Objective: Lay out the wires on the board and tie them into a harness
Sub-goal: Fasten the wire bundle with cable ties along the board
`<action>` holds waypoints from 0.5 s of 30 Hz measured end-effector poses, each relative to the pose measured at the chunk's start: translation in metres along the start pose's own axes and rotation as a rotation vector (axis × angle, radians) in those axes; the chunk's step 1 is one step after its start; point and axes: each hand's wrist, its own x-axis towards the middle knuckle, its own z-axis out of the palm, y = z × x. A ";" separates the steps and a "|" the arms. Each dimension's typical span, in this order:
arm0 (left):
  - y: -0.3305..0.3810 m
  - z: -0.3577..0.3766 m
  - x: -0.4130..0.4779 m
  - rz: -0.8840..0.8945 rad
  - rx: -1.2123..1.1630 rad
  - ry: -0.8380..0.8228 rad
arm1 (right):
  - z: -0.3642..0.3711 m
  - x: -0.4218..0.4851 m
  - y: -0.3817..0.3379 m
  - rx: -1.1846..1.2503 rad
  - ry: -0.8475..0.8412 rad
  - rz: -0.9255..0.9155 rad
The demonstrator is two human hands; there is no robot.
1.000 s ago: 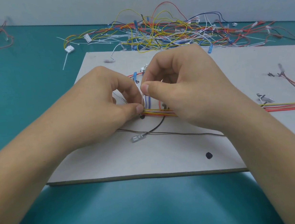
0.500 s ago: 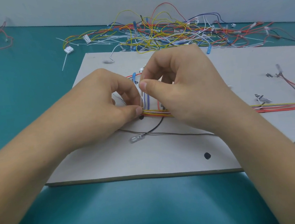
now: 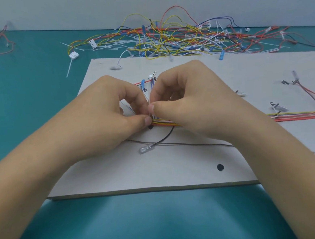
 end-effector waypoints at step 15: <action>0.002 -0.001 0.001 0.019 -0.002 -0.002 | 0.010 0.000 0.000 -0.172 0.158 -0.211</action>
